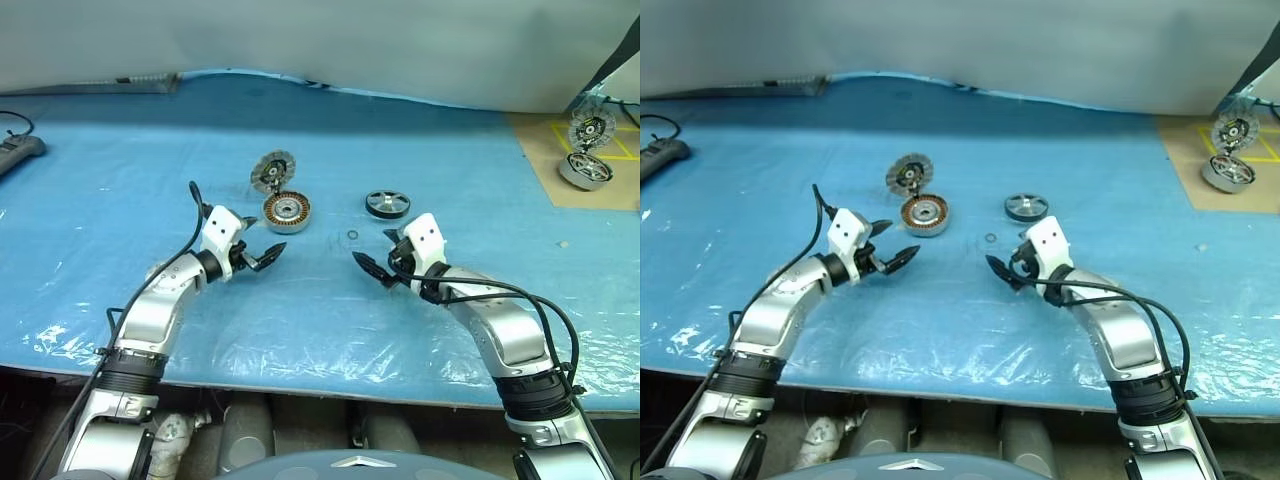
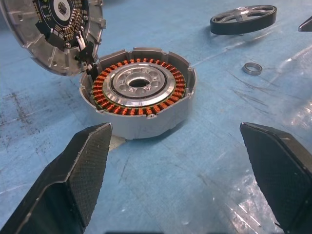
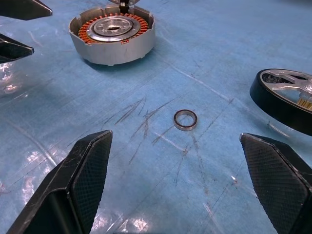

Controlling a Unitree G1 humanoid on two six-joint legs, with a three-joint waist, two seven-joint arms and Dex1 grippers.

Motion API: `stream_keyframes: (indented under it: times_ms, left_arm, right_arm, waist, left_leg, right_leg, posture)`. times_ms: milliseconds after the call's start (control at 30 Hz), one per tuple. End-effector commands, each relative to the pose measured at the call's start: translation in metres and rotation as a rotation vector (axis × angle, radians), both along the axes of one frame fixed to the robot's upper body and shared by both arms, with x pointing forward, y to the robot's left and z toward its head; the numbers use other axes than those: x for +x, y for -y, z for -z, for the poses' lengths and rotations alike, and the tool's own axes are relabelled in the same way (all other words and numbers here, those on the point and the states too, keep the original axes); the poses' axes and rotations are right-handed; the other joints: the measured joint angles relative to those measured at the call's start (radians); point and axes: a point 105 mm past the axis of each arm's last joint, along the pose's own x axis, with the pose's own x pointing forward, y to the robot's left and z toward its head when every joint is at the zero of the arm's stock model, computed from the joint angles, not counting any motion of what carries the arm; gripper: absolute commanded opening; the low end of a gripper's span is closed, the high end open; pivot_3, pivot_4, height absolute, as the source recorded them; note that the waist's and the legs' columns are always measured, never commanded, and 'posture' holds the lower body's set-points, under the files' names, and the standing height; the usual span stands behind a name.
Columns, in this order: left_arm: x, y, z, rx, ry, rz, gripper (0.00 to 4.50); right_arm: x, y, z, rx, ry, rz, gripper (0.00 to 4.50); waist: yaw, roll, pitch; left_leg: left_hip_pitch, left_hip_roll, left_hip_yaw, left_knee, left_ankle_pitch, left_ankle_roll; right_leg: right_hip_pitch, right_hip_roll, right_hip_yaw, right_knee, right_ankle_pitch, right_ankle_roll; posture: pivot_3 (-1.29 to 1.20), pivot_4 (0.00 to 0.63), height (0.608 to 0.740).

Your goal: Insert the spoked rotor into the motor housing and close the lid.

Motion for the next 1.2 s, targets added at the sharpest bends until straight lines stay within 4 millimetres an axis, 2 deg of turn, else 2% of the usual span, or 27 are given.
stream_keyframes:
  times_ms: [33,600,1200]
  left_arm:
    - [-0.0032,0.0048,-0.0112,0.007,0.045,0.027,4.5]
    - [-0.004,0.004,-0.002,0.004,0.026,0.04,4.5]
    - [-0.0043,0.0033,-0.0014,0.006,0.019,0.041,4.5]
  right_arm:
    - [0.0014,-0.0014,-0.0087,0.011,0.044,-0.003,4.46]
    - [0.0014,-0.0007,-0.008,0.01,0.044,-0.001,4.46]
    - [0.0014,-0.0062,-0.0089,0.011,0.048,-0.02,4.46]
  waist:
    - [0.0,0.0,0.0]
    - [0.0,0.0,0.0]
    - [0.0,0.0,0.0]
  left_leg:
    - [0.0,0.0,0.0,0.0,0.0,0.0]
    - [0.0,0.0,0.0,0.0,0.0,0.0]
    - [0.0,0.0,0.0,0.0,0.0,0.0]
  right_leg:
    - [0.0,0.0,0.0,0.0,0.0,0.0]
    - [0.0,0.0,0.0,0.0,0.0,0.0]
    - [0.0,0.0,0.0,0.0,0.0,0.0]
  posture:
    - [0.0,0.15,0.74]
    - [0.0,0.15,0.74]
    - [0.0,0.15,0.74]
